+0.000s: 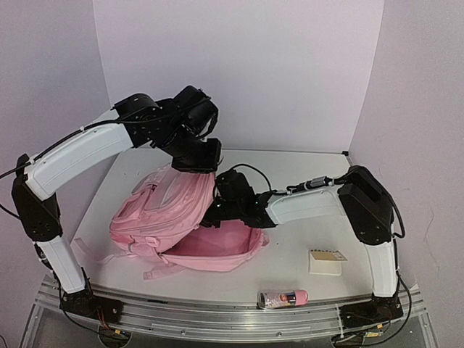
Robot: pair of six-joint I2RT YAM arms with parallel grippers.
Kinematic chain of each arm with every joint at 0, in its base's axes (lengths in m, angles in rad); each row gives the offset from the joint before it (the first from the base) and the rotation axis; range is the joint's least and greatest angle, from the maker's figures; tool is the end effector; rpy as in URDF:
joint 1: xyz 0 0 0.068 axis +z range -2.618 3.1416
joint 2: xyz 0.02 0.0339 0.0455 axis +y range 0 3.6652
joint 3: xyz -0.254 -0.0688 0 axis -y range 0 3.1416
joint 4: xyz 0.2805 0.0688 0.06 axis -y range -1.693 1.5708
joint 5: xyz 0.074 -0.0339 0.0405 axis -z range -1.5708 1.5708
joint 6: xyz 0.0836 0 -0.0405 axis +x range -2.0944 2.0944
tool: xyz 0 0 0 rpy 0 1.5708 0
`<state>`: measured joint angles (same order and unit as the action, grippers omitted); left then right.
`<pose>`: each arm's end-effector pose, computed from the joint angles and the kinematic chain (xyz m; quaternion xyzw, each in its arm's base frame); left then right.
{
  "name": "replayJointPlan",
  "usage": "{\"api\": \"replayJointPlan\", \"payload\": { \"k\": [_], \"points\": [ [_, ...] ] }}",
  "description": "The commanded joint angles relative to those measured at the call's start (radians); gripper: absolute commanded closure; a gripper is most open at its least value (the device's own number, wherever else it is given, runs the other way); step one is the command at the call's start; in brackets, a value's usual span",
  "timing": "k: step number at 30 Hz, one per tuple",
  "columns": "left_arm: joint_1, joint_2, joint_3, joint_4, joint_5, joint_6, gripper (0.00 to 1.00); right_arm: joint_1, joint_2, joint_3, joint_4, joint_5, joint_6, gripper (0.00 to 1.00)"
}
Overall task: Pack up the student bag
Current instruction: Place the book in the student bag.
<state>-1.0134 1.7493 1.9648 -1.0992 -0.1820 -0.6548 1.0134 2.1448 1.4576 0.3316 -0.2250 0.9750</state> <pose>0.2379 -0.3530 0.3613 0.1371 0.9281 -0.1910 0.2887 0.2796 0.4839 0.1411 -0.0797 0.8145 0.5258 0.2320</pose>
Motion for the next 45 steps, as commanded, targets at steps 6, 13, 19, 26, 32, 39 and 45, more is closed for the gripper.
{"api": "replayJointPlan", "payload": {
  "k": [6,13,19,26,32,39,45],
  "points": [
    [-0.005,-0.079,0.002,0.125,0.014,0.005,1.0,-0.003,0.028,0.066,0.109,0.005,-0.1,0.69],
    [-0.005,-0.068,-0.04,0.163,0.019,0.02,1.0,-0.043,-0.18,-0.238,0.093,0.081,-0.065,0.61],
    [-0.004,-0.028,-0.112,0.243,0.06,0.035,1.0,-0.081,-0.437,-0.512,0.012,0.199,-0.109,0.49],
    [-0.001,0.062,-0.169,0.314,0.137,0.042,0.59,-0.092,-0.749,-0.693,-0.311,0.371,-0.209,0.32],
    [-0.004,0.056,-0.158,0.282,0.143,0.045,0.01,-0.092,-0.932,-0.757,-0.558,0.408,-0.29,0.14],
    [-0.004,-0.212,-0.317,0.171,-0.071,-0.094,0.0,-0.092,-0.796,-0.64,-0.716,0.244,-0.336,0.13],
    [-0.004,-0.574,-0.62,0.014,-0.195,-0.378,0.0,-0.083,-0.63,-0.544,-0.629,0.106,-0.351,0.15]
  ]
}}
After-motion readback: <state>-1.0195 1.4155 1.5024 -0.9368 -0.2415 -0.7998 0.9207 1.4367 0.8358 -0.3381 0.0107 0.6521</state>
